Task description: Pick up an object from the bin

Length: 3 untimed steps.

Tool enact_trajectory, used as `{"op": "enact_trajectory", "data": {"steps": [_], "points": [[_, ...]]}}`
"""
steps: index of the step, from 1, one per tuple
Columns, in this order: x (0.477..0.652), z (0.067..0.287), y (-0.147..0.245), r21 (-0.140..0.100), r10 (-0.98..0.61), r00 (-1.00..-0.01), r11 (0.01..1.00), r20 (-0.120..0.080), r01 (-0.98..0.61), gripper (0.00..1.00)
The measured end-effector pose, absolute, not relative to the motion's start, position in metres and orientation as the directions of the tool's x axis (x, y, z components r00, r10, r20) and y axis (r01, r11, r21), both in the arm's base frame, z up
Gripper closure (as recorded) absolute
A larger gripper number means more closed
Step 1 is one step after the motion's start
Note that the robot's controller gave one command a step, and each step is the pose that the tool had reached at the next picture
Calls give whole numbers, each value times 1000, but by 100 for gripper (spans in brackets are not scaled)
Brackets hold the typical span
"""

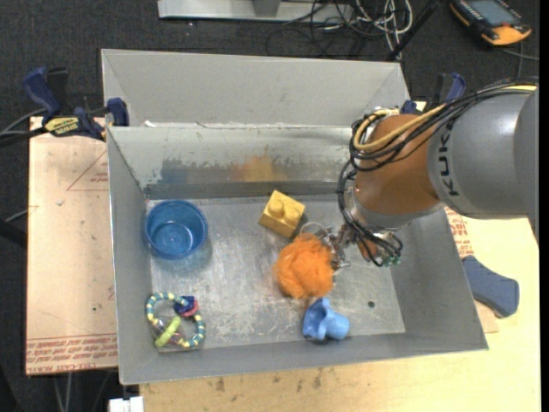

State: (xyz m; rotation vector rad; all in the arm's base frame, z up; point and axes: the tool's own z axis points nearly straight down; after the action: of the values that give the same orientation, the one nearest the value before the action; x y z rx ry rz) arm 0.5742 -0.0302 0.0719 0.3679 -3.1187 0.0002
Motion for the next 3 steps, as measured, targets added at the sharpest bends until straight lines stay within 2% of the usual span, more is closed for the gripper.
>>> {"op": "enact_trajectory", "data": {"steps": [3], "points": [[575,75,-26,0,-218,-976,976,-2,-218,100]]}}
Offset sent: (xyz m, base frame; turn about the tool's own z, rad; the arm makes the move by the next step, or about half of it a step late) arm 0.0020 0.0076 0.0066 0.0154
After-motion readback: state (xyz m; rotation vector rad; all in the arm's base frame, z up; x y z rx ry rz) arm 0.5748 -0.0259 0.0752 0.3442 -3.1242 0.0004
